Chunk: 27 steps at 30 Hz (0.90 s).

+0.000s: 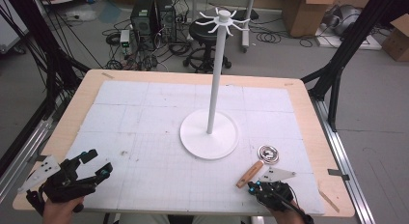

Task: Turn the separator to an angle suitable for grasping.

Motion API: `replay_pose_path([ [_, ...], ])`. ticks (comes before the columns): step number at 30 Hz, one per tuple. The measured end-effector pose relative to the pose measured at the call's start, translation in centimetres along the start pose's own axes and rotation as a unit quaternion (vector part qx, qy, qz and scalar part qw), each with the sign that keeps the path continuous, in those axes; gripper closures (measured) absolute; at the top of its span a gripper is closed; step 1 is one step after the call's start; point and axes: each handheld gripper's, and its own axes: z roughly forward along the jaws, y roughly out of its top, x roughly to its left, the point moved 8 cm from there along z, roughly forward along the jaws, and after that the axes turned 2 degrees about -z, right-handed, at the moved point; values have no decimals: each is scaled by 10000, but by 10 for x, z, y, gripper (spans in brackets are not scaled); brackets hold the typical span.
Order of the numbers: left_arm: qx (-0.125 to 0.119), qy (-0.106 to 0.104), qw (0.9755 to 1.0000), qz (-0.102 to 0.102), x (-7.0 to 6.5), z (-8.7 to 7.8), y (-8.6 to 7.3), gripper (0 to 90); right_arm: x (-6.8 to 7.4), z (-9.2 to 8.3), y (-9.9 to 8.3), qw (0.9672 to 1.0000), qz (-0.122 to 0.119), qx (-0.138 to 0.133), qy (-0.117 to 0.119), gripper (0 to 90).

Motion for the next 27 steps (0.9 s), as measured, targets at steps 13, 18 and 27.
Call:
replay_pose_path([
  [13,67,24,10000,-10,3,2,-2,186,3,26,28,9999,47,-36,142,889],
  [18,87,8,10000,12,3,2,-3,188,2,29,35,9998,17,3,177,889],
  [27,106,-5,9999,5,2,4,-4,188,-60,0,60,9976,363,-498,-320,889],
])
